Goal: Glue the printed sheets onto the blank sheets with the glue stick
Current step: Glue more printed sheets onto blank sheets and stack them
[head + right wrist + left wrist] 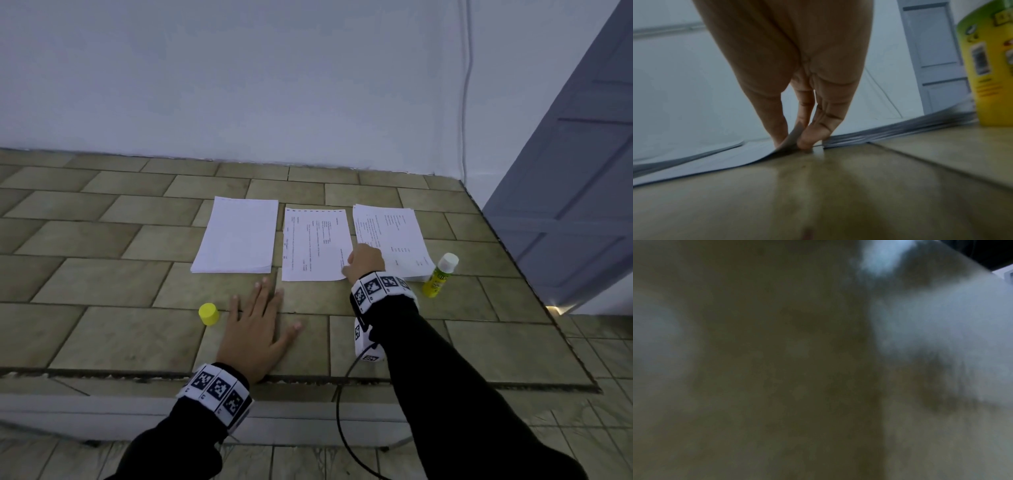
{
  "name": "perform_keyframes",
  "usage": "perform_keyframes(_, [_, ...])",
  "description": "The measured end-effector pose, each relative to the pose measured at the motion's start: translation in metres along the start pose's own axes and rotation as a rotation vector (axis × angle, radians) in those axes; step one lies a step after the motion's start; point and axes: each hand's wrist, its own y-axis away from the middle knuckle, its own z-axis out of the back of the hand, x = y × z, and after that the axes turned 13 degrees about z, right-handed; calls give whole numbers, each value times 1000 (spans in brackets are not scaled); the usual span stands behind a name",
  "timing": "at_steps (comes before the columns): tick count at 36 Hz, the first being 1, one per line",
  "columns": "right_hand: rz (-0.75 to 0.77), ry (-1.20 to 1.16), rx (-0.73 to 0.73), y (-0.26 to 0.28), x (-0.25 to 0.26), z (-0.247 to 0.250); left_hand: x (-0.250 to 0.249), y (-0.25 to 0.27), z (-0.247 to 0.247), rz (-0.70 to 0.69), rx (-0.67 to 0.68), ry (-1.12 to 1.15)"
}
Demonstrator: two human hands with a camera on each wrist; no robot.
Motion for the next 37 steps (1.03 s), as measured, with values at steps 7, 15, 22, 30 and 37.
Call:
perform_keyframes(7, [44, 194, 77, -2, 7, -4, 0, 1, -1, 4, -15, 16])
perform_keyframes(15, [97, 177, 10, 15, 9, 13, 6, 2, -1, -49, -24, 158])
perform_keyframes(22, [343, -76, -461, 59, -1, 61, -5, 18, 54, -203, -19, 393])
perform_keyframes(30, [344, -52, -919, 77, -52, 77, -8, -15, 138, -23, -37, 528])
perform_keyframes(37, [-89, -402, -588, 86, -88, 73, 15, -102, 123, 358, 143, -68])
